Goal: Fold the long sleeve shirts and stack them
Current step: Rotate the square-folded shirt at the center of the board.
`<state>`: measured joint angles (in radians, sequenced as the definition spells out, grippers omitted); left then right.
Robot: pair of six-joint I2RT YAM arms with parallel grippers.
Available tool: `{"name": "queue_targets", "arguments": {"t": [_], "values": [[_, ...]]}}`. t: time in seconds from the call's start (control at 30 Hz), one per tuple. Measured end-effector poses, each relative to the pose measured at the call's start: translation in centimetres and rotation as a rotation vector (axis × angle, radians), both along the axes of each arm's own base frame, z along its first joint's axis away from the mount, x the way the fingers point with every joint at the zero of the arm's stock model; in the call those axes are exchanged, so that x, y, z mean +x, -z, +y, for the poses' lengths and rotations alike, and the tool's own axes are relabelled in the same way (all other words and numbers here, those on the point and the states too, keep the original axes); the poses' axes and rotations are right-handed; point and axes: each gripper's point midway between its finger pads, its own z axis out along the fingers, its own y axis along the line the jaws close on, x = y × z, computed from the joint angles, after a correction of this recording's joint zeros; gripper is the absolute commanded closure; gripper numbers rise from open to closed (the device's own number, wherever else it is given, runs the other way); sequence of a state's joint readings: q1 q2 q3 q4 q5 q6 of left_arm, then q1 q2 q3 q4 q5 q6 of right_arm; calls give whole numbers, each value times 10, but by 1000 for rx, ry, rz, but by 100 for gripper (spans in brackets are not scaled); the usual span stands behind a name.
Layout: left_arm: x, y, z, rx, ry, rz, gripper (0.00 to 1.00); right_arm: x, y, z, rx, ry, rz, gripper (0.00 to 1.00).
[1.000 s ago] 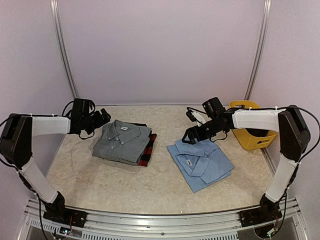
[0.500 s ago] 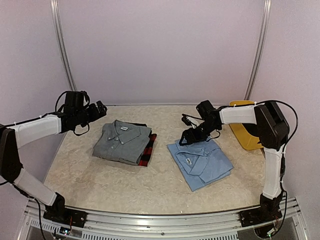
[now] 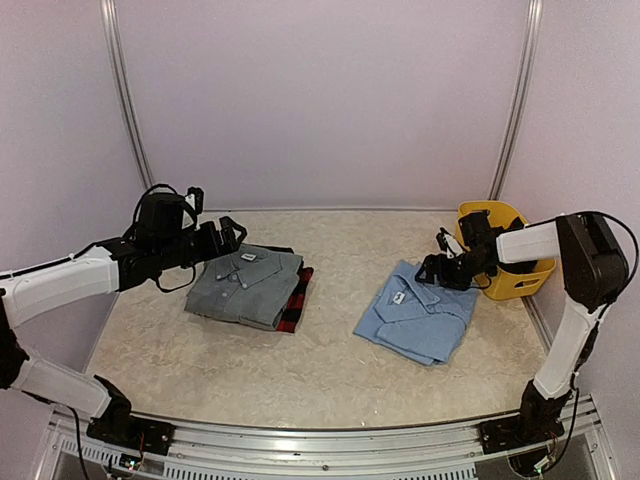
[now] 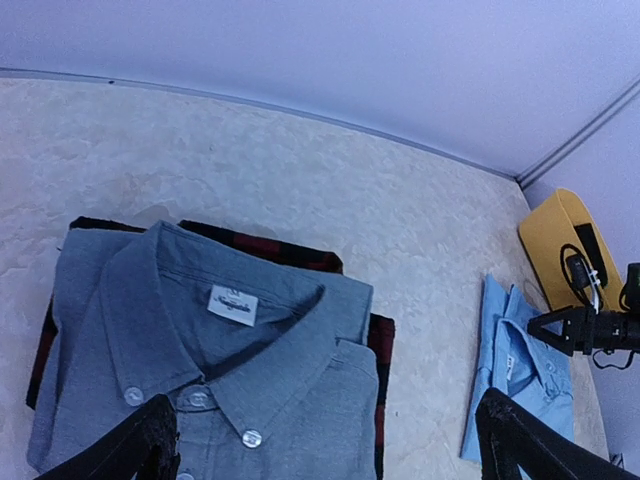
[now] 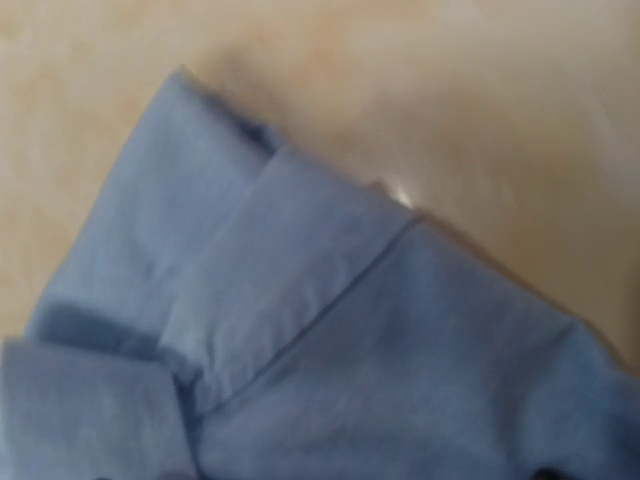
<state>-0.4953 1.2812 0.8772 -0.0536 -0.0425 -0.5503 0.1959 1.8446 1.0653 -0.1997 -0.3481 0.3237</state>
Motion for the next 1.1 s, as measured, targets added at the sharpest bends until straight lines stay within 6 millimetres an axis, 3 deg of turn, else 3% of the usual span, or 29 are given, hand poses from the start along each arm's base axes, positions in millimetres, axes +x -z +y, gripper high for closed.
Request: {"name": "queue_targets", "arguments": {"t": [0.17, 0.27, 0.37, 0.43, 0.5, 0.8, 0.97, 1.1], "values": [[-31, 17, -41, 18, 114, 33, 1, -54, -6, -8, -4, 54, 21, 13], [-43, 29, -55, 32, 155, 57, 1, -81, -31, 1, -7, 31, -14, 14], [-45, 37, -61, 42, 169, 74, 1, -95, -70, 13, 15, -3, -105, 14], [-46, 43, -63, 51, 172, 86, 1, -105, -81, 13, 18, -9, -134, 14], [-46, 47, -66, 59, 177, 96, 1, -117, -77, 8, 4, 1, -123, 14], [-59, 55, -93, 73, 246, 112, 1, -161, -8, -5, -26, 42, 110, 19], [-66, 54, -101, 65, 265, 116, 1, -180, 5, 2, 15, 61, 165, 19], [-69, 54, -104, 55, 267, 121, 1, -199, 3, 24, 65, 40, 175, 18]]}}
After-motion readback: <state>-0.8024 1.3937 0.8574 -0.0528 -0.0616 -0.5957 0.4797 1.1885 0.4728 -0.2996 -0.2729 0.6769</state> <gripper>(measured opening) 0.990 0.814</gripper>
